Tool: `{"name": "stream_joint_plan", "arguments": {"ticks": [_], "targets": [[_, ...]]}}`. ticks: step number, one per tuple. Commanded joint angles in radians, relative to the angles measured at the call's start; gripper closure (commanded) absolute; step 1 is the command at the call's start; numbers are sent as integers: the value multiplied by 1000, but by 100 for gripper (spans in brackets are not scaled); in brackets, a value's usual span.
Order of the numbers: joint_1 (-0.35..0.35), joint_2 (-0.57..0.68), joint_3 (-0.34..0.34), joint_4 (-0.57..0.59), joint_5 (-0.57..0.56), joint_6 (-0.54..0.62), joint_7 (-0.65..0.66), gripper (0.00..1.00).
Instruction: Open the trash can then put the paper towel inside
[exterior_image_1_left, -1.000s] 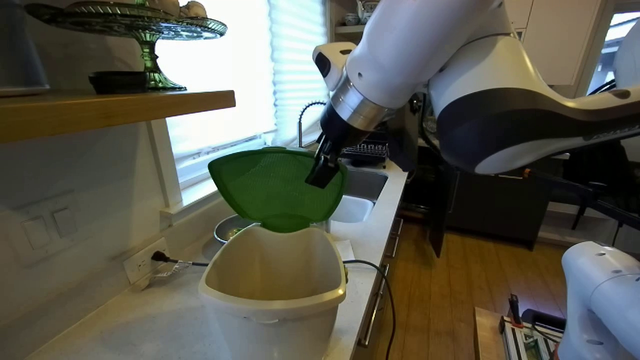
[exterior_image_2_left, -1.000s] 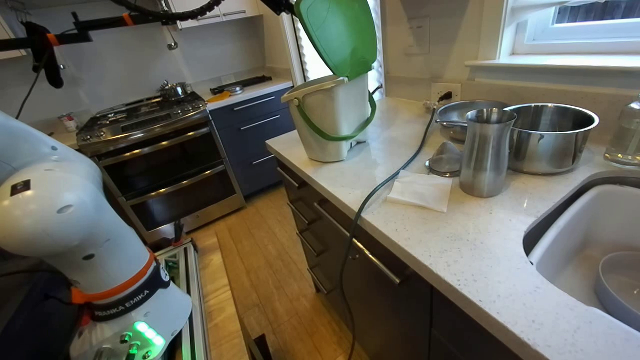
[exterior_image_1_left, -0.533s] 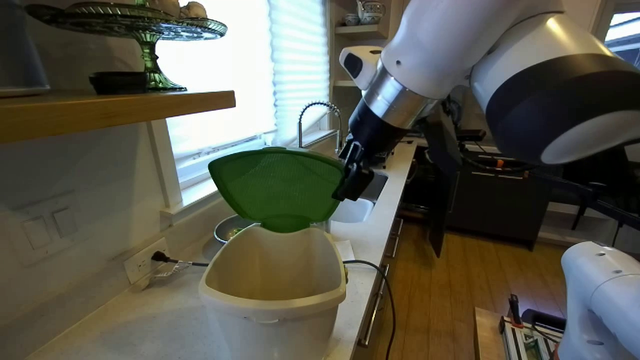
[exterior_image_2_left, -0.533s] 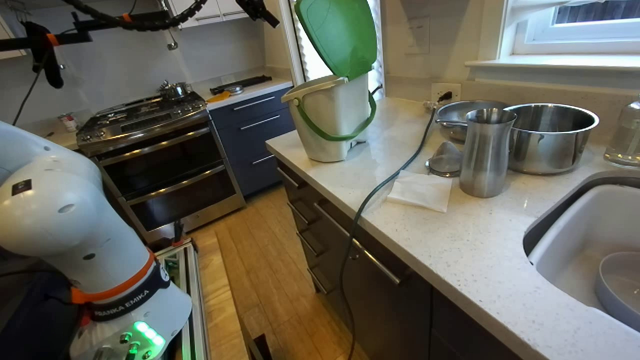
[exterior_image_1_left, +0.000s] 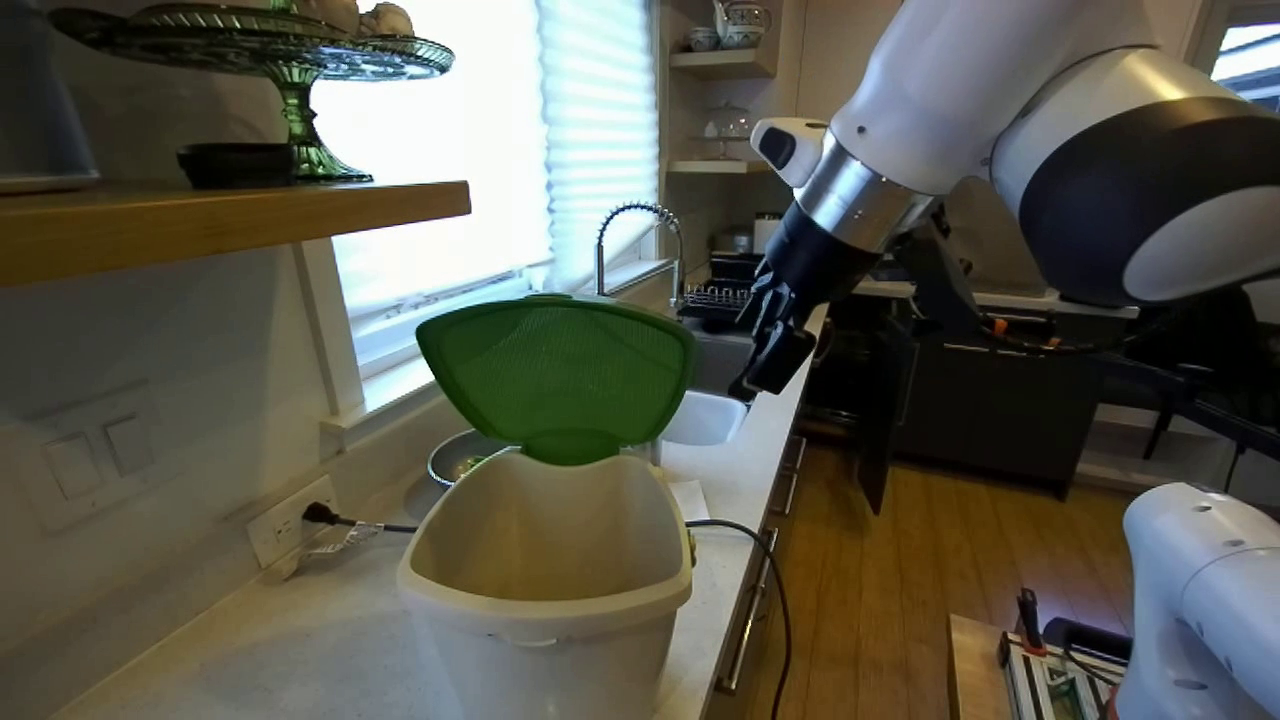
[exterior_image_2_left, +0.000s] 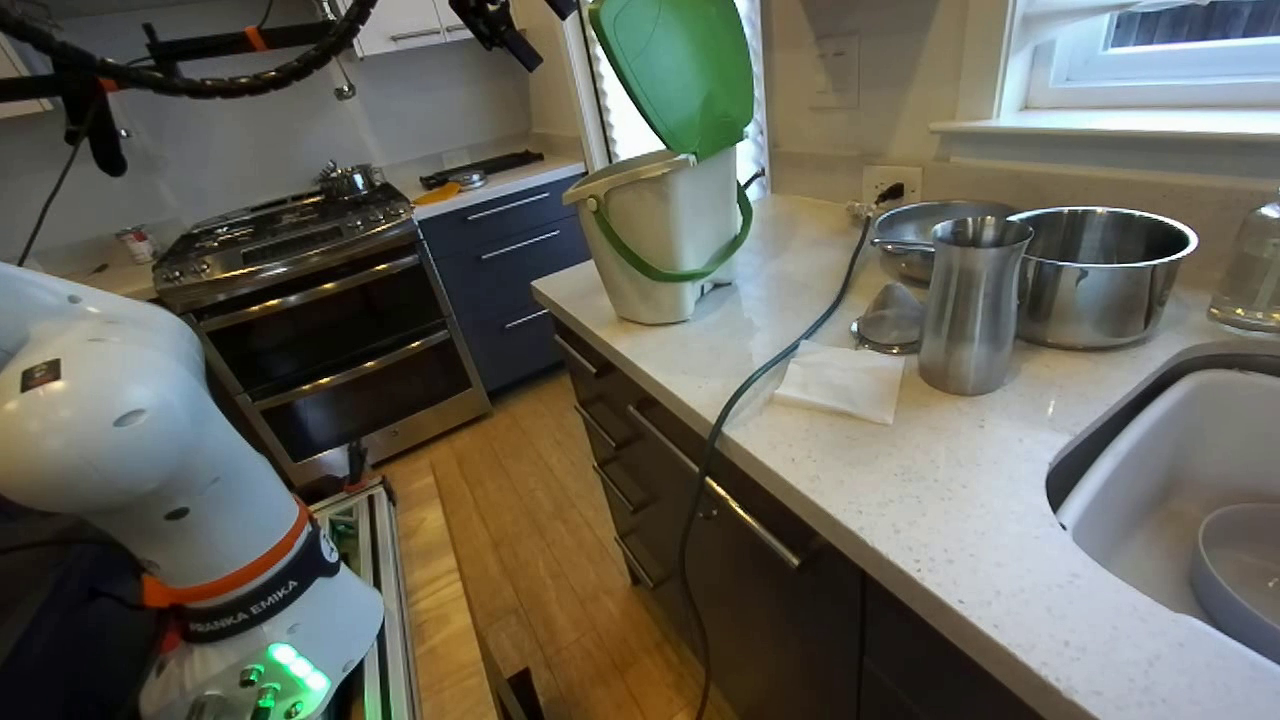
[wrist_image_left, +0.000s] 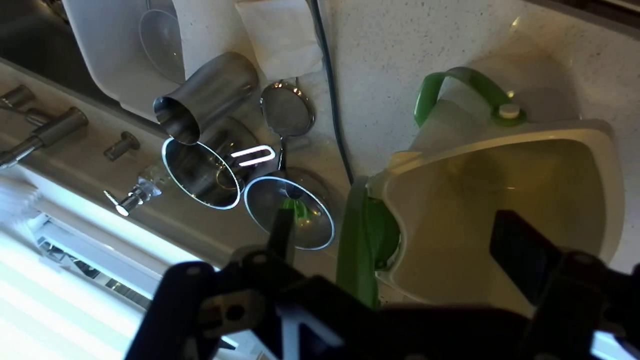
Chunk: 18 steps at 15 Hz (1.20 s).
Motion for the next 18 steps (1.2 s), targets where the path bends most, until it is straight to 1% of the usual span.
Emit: {"name": "stream_joint_plan", "arguments": {"ticks": [1, 2, 3, 4, 6, 8, 11, 13, 14, 18], "targets": [[-31, -3, 23, 0, 20, 4, -15, 0], [-31, -3, 23, -2, 20, 4, -15, 0], [-23, 16, 18, 11, 40, -24, -31, 0], [-59, 36, 32, 20, -1, -29, 1, 0], [-125, 62, 26, 36, -45, -84, 25, 0], [-175, 81, -1, 47, -77, -136, 5, 0], [-231, 126, -52, 72, -102, -240, -37, 0], [-245, 157, -103, 64, -94, -206, -49, 0], [-249, 180, -130, 62, -68, -166, -38, 0], [-271, 265, -197, 57, 2, -82, -5, 0]]}}
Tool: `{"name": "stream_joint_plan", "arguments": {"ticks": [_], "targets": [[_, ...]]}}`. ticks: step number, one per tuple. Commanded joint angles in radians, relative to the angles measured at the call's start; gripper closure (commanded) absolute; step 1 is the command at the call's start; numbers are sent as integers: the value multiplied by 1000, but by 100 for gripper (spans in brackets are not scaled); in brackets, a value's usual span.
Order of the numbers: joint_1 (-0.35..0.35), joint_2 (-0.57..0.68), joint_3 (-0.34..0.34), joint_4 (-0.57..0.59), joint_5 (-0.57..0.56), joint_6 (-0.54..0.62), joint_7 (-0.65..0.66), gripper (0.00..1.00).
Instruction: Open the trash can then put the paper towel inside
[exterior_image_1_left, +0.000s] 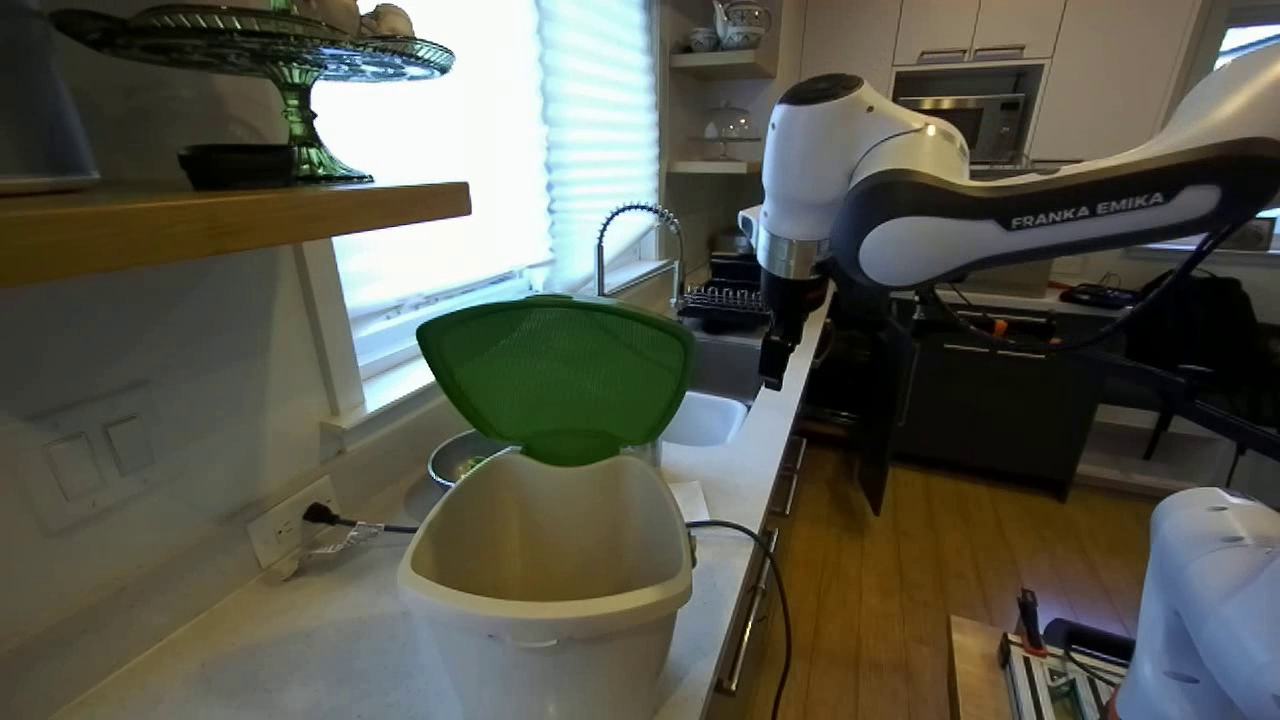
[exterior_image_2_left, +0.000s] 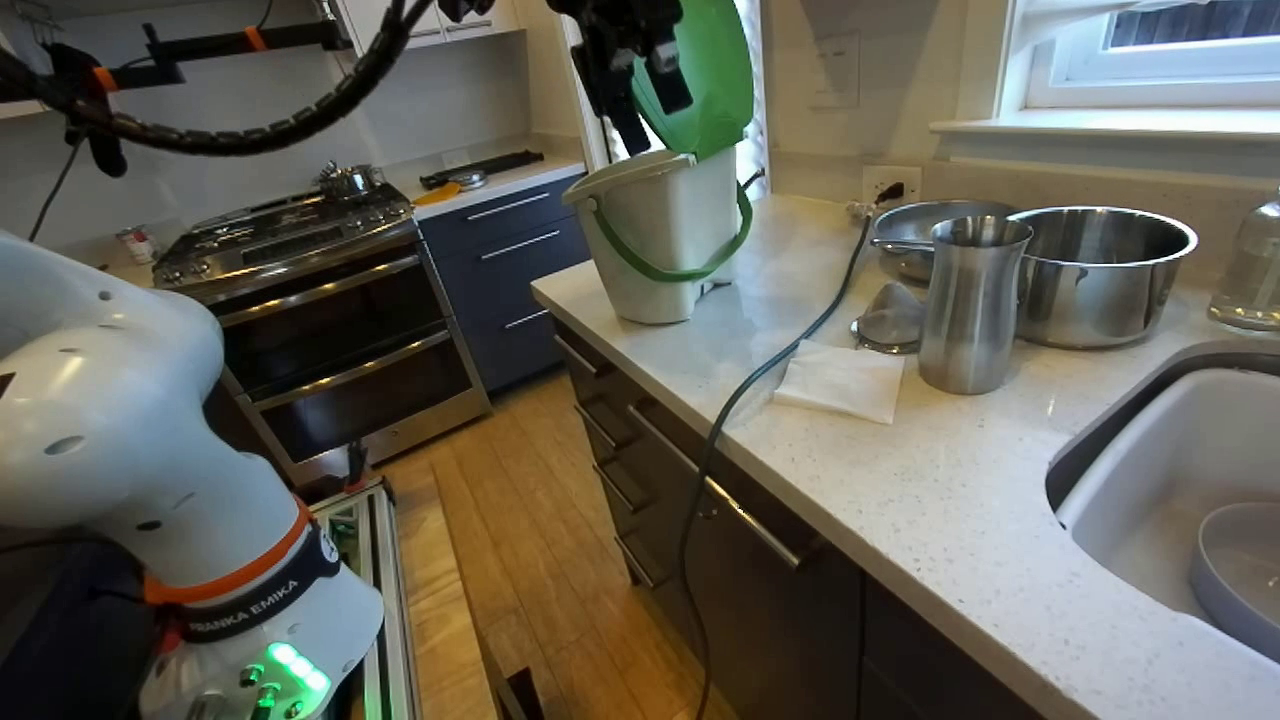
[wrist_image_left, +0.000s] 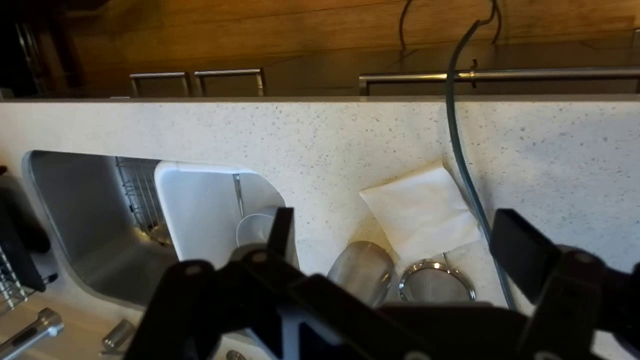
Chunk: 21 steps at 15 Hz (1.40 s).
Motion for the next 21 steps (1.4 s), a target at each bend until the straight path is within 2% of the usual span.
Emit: {"name": "stream_joint_plan", "arguments": {"ticks": [1, 6, 7, 13, 14, 17, 18, 21], "targets": [[-27, 97, -44, 14, 62, 69, 38, 0], [-52, 208, -93, 17, 138, 180, 35, 0], [-53, 169, -74, 4, 98, 151, 25, 0], [-57, 207, -84, 15, 114, 178, 30, 0], [-63, 242, -89, 14, 111, 214, 46, 0], [-57, 306, -118, 23, 174, 225, -38, 0], [-63, 330, -122, 21, 160, 256, -49, 0], [-66, 400, -145, 18, 233, 334, -142, 0]]}}
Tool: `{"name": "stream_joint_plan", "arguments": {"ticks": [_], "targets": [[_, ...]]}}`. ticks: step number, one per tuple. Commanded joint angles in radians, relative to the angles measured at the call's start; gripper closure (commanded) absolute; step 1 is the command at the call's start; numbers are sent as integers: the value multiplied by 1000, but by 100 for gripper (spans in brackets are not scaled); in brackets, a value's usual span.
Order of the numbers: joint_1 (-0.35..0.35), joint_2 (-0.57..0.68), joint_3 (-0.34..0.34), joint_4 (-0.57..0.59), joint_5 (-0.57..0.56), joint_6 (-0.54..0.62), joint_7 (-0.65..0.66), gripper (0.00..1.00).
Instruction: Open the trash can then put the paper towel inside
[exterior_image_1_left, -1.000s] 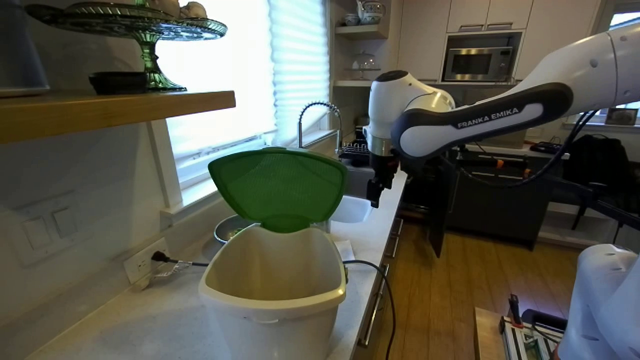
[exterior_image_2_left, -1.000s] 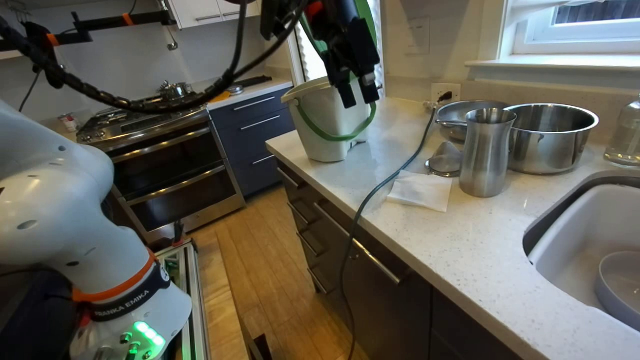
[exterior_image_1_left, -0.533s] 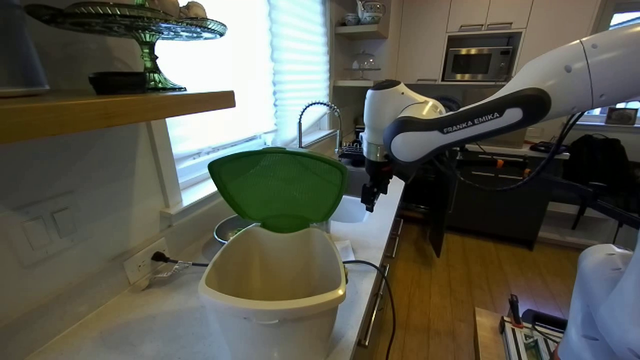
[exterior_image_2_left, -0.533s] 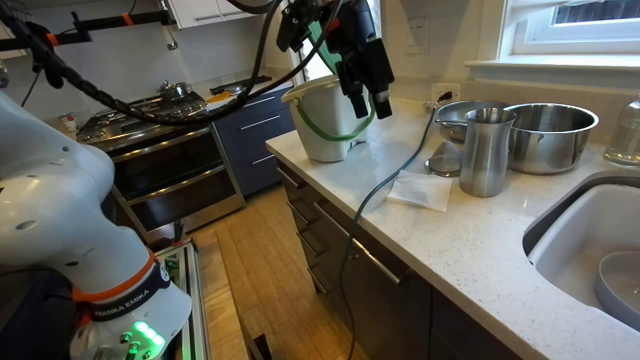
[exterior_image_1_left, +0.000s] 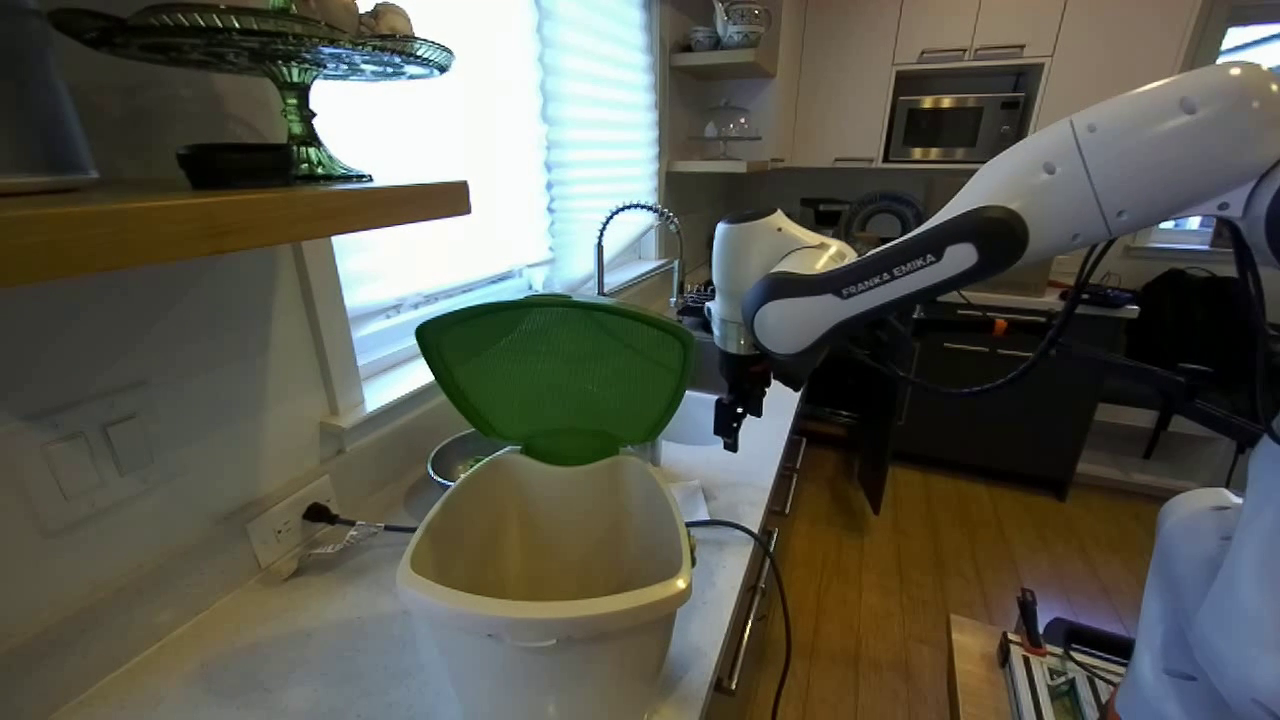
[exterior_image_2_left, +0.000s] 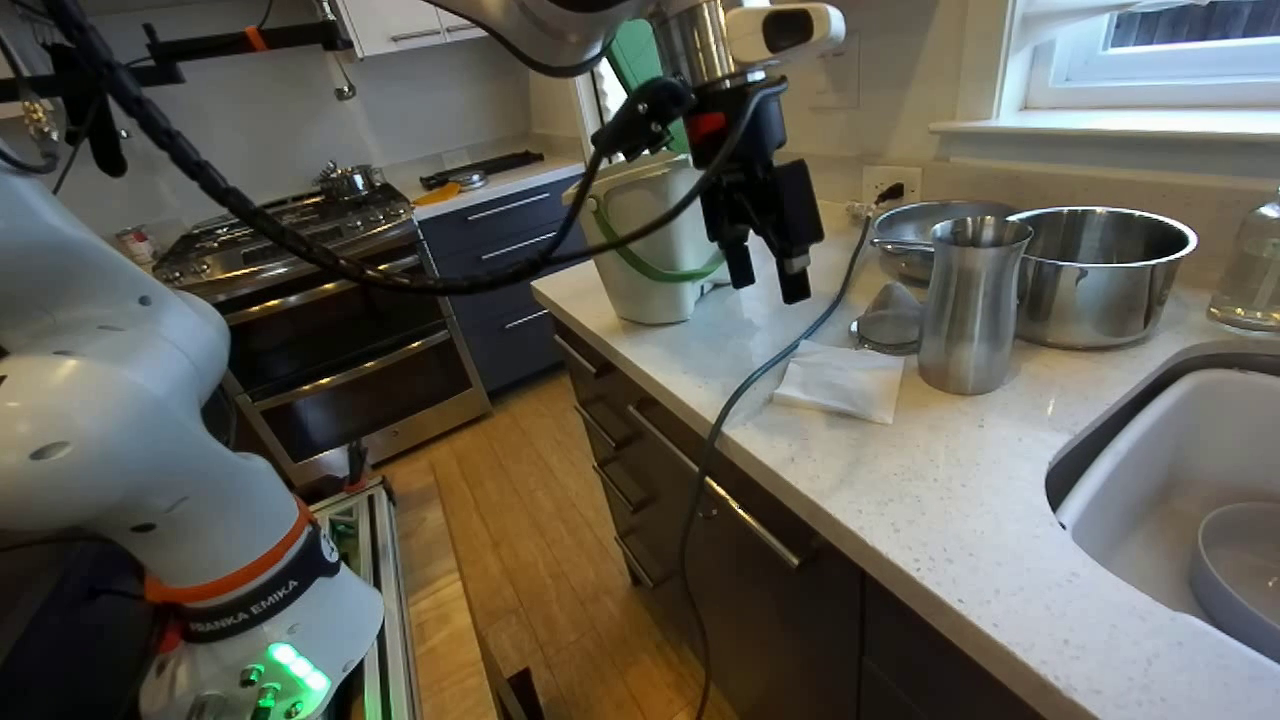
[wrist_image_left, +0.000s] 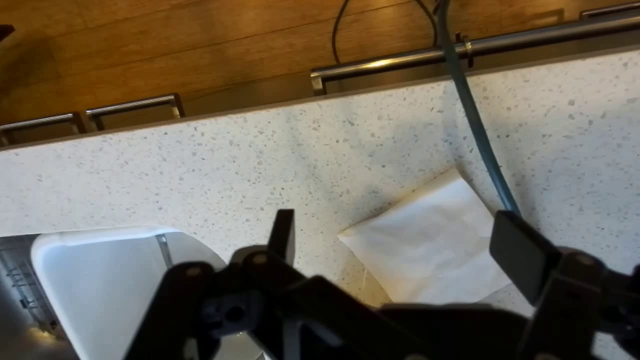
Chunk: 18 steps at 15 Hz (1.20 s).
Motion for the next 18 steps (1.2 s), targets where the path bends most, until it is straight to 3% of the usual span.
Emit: {"name": "stream_joint_plan", "arguments": {"ticks": [1, 6, 9, 18], "targets": [[-12, 92, -25, 4, 93, 109, -109, 0], [-25, 191, -23, 10, 153, 242, -129, 0], [-23, 230, -9, 10, 243, 290, -195, 0], [-37, 320, 26, 34, 419, 366, -289, 0]]}}
